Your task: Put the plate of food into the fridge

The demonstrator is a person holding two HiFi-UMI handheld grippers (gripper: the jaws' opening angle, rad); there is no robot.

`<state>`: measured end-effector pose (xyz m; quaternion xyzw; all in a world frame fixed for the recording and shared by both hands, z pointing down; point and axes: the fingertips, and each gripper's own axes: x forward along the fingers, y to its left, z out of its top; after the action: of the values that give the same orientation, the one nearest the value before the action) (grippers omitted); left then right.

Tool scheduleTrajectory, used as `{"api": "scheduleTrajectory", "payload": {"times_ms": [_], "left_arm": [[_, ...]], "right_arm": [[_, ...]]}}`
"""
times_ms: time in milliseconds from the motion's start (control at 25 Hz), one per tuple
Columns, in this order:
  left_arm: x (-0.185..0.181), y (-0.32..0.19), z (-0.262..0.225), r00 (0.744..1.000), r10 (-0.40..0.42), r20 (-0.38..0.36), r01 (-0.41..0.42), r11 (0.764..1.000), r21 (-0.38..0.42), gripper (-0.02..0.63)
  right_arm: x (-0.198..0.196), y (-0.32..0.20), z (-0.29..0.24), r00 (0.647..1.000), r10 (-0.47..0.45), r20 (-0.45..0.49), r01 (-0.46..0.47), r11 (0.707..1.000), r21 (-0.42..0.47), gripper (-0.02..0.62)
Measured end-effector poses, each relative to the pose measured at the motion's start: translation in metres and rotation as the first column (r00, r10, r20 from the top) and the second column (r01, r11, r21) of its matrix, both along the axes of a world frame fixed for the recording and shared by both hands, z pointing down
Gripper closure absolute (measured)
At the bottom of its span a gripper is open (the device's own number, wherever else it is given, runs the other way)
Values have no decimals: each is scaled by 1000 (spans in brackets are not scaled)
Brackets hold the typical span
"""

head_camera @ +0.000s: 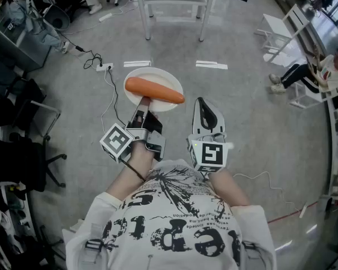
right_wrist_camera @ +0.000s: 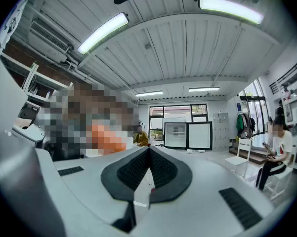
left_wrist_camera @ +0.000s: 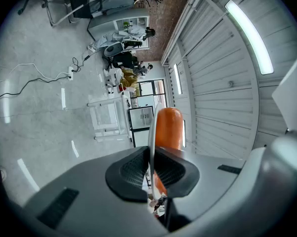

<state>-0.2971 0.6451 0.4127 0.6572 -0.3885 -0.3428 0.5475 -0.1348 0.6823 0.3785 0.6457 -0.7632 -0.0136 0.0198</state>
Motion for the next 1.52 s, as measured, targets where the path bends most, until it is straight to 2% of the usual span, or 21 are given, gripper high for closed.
{"api": "scheduleTrajectory", "payload": {"times_ms": [120,360,760,960,1280,1520], "left_arm": [[11,5,-5,1000,8,-9,-8,1000,20,572],[14,6,-4,1000,6,-15,-6,1000,6,572],[65,25,6,1000,22,-17,-22,1000,1,572],[84,29,10,1000,27,-15,-27,1000,-7,572],[91,24,9,1000,25,17,-25,1000,-12,572],[90,-6,10,998,57,0,-57,998,-10,572]], "right_arm": [[8,6,1,1000,-2,3,2,1000,-2,595],[13,10,-4,999,2,47,-3,1000,18,595],[67,32,5,998,21,53,-22,1000,22,595],[89,40,0,997,2,82,-6,999,48,595],[113,33,-4,993,18,117,-26,998,61,595],[107,8,3,992,36,118,-42,998,46,595]]}}
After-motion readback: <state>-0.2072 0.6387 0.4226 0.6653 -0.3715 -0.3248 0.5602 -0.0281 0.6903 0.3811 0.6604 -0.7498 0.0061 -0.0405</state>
